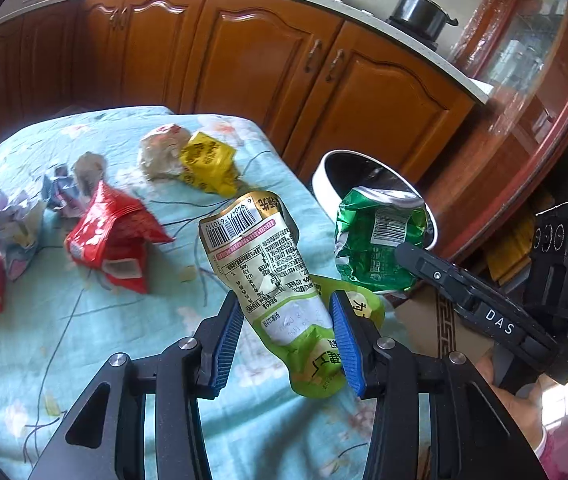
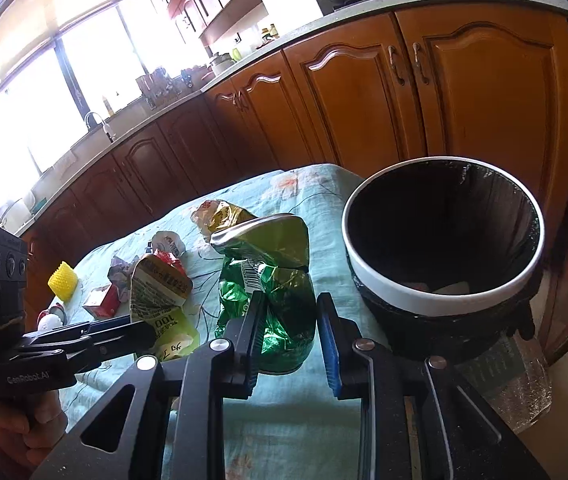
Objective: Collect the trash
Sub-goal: 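Carry can and pouch over the bin and open both tools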
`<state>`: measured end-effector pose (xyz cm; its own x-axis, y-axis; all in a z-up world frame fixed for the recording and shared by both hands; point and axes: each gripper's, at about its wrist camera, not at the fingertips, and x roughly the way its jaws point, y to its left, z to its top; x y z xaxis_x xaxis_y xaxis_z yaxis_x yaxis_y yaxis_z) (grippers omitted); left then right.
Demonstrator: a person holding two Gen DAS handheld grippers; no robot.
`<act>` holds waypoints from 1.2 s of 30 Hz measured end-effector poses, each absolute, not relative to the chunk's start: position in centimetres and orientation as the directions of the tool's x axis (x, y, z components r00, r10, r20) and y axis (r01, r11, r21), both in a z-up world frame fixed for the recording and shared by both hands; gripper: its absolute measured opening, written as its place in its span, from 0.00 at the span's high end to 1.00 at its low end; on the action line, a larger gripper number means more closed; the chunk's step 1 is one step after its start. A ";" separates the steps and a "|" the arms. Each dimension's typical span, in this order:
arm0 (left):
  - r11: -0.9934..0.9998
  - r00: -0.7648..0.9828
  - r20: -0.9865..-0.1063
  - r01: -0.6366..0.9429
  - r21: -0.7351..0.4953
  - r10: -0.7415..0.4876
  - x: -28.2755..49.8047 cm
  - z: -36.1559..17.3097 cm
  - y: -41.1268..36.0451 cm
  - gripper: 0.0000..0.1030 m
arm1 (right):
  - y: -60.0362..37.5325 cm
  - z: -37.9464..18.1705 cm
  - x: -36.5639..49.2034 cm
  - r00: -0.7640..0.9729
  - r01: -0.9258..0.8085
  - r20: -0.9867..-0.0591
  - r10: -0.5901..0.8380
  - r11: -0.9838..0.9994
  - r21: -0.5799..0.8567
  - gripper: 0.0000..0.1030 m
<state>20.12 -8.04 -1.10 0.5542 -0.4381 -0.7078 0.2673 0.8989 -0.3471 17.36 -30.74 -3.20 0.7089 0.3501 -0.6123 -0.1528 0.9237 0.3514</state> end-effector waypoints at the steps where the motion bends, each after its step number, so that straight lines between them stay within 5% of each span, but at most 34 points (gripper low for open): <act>1: 0.898 0.552 -0.708 0.275 -0.344 -0.441 20.3 -1.0 -8.4 0.58 | -31.1 -3.2 17.3 0.710 -0.148 -0.612 0.348 0.924 0.353 0.75; 36: 0.851 0.480 -0.727 0.441 -0.283 -0.491 31.3 -1.3 -21.9 0.58 | -42.0 -1.5 19.8 0.786 0.045 -0.603 0.138 0.960 0.278 0.75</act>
<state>31.31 -21.90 -1.28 0.4797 -0.4905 -0.7275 0.4415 0.8515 -0.2830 19.77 -41.99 -1.53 0.7857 0.1376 -0.6032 0.0451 0.9597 0.2775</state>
